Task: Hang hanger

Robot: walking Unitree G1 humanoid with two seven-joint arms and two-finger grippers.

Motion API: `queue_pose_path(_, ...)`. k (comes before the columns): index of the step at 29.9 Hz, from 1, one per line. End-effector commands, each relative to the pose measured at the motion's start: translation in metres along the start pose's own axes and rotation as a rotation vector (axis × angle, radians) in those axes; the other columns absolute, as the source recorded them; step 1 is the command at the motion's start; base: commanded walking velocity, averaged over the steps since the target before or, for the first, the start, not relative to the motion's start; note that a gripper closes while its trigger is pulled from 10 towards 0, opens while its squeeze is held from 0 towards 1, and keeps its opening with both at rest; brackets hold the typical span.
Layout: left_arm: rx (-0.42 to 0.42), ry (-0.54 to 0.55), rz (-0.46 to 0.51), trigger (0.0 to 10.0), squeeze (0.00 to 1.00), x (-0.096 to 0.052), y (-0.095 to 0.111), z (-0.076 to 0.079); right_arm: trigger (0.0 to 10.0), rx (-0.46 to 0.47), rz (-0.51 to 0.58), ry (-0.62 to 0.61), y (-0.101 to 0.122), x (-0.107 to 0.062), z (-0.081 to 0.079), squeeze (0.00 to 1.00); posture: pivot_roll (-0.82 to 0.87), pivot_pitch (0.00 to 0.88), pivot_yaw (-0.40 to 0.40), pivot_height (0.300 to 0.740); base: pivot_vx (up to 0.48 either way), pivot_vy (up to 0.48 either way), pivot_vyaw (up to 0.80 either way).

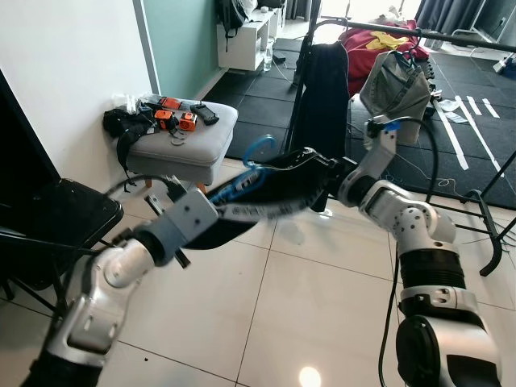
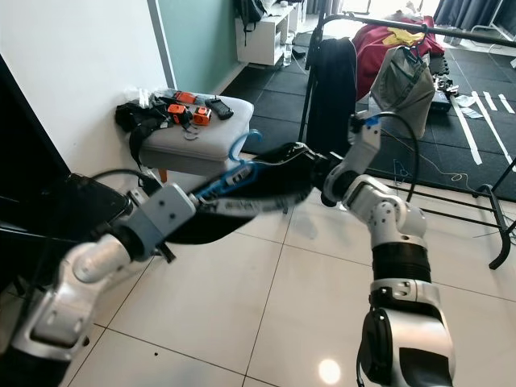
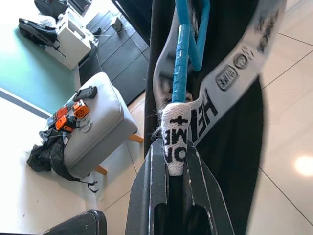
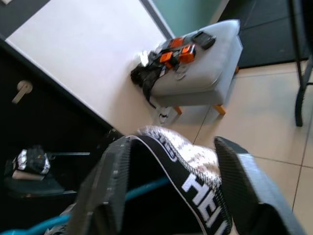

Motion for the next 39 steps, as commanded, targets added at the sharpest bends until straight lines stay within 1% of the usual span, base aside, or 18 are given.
queue_pose_path(1, 0.015, 0.009, 0.013, 0.0, 0.0, -0.001, 0.004, 0.001, 10.0, 0.018, 0.045, 0.003, 0.01, 0.0, -0.001, 1.0, -0.06, 0.068, -0.022, 0.74, 0.0, 0.0, 0.0)
queue_pose_path(10, 0.011, -0.013, 0.009, 0.0, 0.0, 0.0, 0.003, 0.009, 10.0, 0.028, 0.106, 0.092, 0.028, -0.004, -0.014, 1.0, -0.06, 0.07, -0.021, 0.74, 0.0, 0.0, 0.0)
queue_pose_path(11, -0.011, -0.012, -0.004, 0.0, 0.0, 0.001, 0.0, 0.011, 10.0, 0.001, 0.083, 0.187, 0.027, -0.008, -0.028, 1.0, -0.06, 0.07, -0.021, 0.74, 0.0, 0.0, 0.0)
queue_pose_path(12, -0.011, -0.012, -0.004, 0.0, 0.0, 0.001, 0.0, 0.011, 10.0, 0.001, 0.083, 0.187, 0.027, -0.008, -0.028, 1.0, -0.06, 0.07, -0.021, 0.74, 0.0, 0.0, 0.0)
queue_pose_path(13, -0.067, 0.0, -0.018, 1.0, 0.0, 0.002, -0.002, 0.013, 10.0, -0.014, 0.069, 0.262, 0.026, -0.012, -0.039, 1.0, -0.07, 0.071, -0.021, 0.74, 0.0, 0.0, 0.0)
queue_pose_path(15, -0.067, 0.0, -0.018, 1.0, 0.0, 0.002, -0.002, 0.013, 10.0, -0.014, 0.069, 0.262, 0.026, -0.012, -0.039, 1.0, -0.07, 0.071, -0.021, 0.74, 0.0, 0.0, 0.0)
queue_pose_path(16, -0.205, 0.028, -0.025, 9.1, 0.0, 0.005, -0.003, 0.014, 10.0, -0.026, 0.077, 0.288, 0.028, -0.015, -0.042, 1.0, -0.07, 0.071, -0.021, 0.74, 0.0, 0.0, 0.0)
queue_pose_path(17, -0.38, 0.065, -0.038, 9.1, 0.0, 0.007, -0.006, 0.015, 10.0, -0.045, 0.106, 0.235, 0.033, -0.014, -0.032, 1.0, -0.07, 0.071, -0.021, 0.74, 0.0, 0.0, 0.0)
queue_pose_path(18, -0.38, 0.065, -0.038, 9.1, 0.0, 0.007, -0.006, 0.015, 10.0, -0.045, 0.106, 0.235, 0.033, -0.014, -0.032, 1.0, -0.07, 0.071, -0.021, 0.74, 0.0, 0.0, 0.0)
queue_pose_path(19, -0.581, 0.101, -0.049, 10.0, 0.0, 0.009, -0.01, 0.016, 10.0, -0.065, 0.13, 0.113, 0.037, -0.013, -0.008, 0.0, -0.07, 0.072, -0.022, 0.74, 0.0, 0.0, 0.0)
queue_pose_path(21, -0.581, 0.101, -0.049, 10.0, 0.0, 0.009, -0.01, 0.016, 10.0, -0.065, 0.13, 0.113, 0.037, -0.013, -0.008, 0.0, -0.07, 0.072, -0.022, 0.74, 0.0, 0.0, 0.0)
queue_pose_path(23, -0.842, 0.177, -0.027, 10.0, 0.0, 0.01, -0.018, 0.012, 10.0, -0.093, 0.129, -0.057, 0.028, -0.018, 0.032, 0.0, -0.07, 0.074, -0.026, 0.74, 0.0, 0.0, 0.0)
queue_pose_path(25, -0.909, 0.231, 0.009, 10.0, 0.0, 0.006, -0.02, 0.004, 10.0, -0.097, 0.11, -0.099, 0.017, -0.022, 0.045, 0.0, -0.08, 0.077, -0.027, 0.74, 0.0, 0.0, -0.4)
queue_pose_path(29, -0.899, 0.27, 0.033, 10.0, 0.0, 0.001, -0.021, -0.004, 10.0, -0.097, 0.08, -0.119, 0.001, -0.025, 0.052, 0.0, -0.08, 0.077, -0.028, 0.74, 0.0, 0.0, -0.8)
queue_pose_path(31, -0.826, 0.336, 0.034, 10.0, 0.0, -0.013, -0.027, -0.016, 10.0, -0.055, 0.002, -0.122, -0.043, -0.033, 0.055, 0.0, -0.07, 0.08, -0.031, 0.74, 0.0, 0.0, -0.8)
queue_pose_path(33, -0.803, 0.342, 0.025, 10.0, 0.0, -0.019, -0.03, -0.018, 10.0, -0.037, -0.037, -0.105, -0.062, -0.038, 0.051, 0.0, -0.07, 0.083, -0.033, 0.74, 0.0, 0.0, -0.8)
queue_pose_path(38, -0.795, 0.296, 0.04, 10.0, 0.0, -0.026, -0.026, -0.012, 10.0, -0.034, -0.077, -0.073, -0.081, -0.046, 0.043, 0.0, -0.07, 0.085, -0.036, 0.74, 0.0, 0.0, -0.8)
queue_pose_path(39, -0.786, 0.223, 0.063, 10.0, 0.0, -0.029, -0.017, -0.001, 10.0, -0.049, -0.078, -0.066, -0.081, -0.049, 0.041, 0.0, -0.08, 0.085, -0.037, 0.74, 0.0, 0.0, -0.8)
Point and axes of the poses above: a point about 5 cm out from each wrist's last joint towards the gripper, its own x axis pointing out of the wrist towards the gripper, its own y axis along the axis of the wrist's last joint, z = x × y, the point moved 5 cm from there along x, pointing out of the wrist towards the gripper, and after that the axes turned 10 degrees about x, right-handed, at the moved point
